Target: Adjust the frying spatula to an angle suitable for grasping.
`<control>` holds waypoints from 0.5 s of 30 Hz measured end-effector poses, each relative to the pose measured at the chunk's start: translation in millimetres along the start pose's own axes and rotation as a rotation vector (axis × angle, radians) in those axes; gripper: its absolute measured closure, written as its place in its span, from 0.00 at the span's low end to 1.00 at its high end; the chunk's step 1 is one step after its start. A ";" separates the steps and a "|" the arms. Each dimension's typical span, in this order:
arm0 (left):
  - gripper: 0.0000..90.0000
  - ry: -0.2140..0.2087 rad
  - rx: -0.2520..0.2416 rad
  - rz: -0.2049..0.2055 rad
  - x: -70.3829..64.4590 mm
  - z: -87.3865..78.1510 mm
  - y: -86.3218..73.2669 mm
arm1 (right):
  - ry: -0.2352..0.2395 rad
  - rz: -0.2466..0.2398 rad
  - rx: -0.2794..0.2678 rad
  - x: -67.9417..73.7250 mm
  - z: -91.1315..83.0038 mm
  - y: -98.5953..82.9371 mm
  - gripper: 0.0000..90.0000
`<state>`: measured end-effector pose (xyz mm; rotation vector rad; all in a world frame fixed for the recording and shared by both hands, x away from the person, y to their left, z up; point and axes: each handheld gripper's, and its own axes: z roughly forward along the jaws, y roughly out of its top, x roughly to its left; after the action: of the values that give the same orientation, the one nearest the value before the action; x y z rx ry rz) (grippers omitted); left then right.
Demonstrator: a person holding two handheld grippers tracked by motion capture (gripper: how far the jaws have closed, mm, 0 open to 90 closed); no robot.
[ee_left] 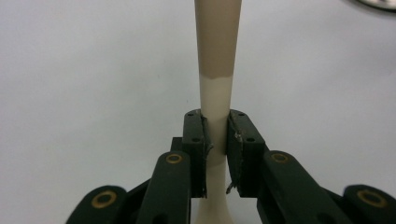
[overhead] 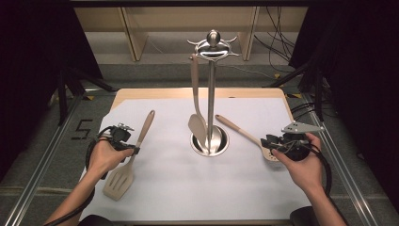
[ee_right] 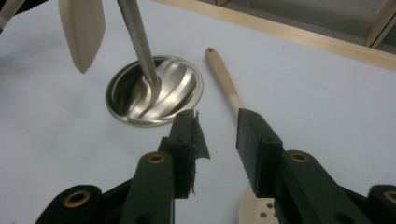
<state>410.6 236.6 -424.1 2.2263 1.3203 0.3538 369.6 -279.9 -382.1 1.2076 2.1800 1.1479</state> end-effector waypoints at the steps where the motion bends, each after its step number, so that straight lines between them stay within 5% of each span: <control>1: 0.87 0.010 -0.037 -0.003 -1.2 -2.9 -1.4 | 0.010 0.004 0.001 0.9 -0.3 0.3 0.76; 5: 0.87 0.019 -0.167 0.005 -7.5 -17.8 -6.5 | 0.021 -0.027 -0.030 2.5 -2.3 2.9 0.76; 11: 0.87 0.020 -0.286 0.051 -15.6 -38.8 -9.5 | 0.034 -0.050 -0.077 11.9 -8.2 8.6 0.76; 13: 0.87 0.011 -0.359 0.018 -21.7 -41.5 -7.3 | 0.041 -0.058 -0.099 15.0 -8.9 10.8 0.76; 15: 0.87 0.014 -0.398 0.027 -25.8 -47.7 -4.7 | 0.055 -0.048 -0.104 19.8 -11.0 12.5 0.76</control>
<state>372.1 230.4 -386.2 1.9111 1.1132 0.5876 357.8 -265.0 -364.7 1.0864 2.1477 1.2713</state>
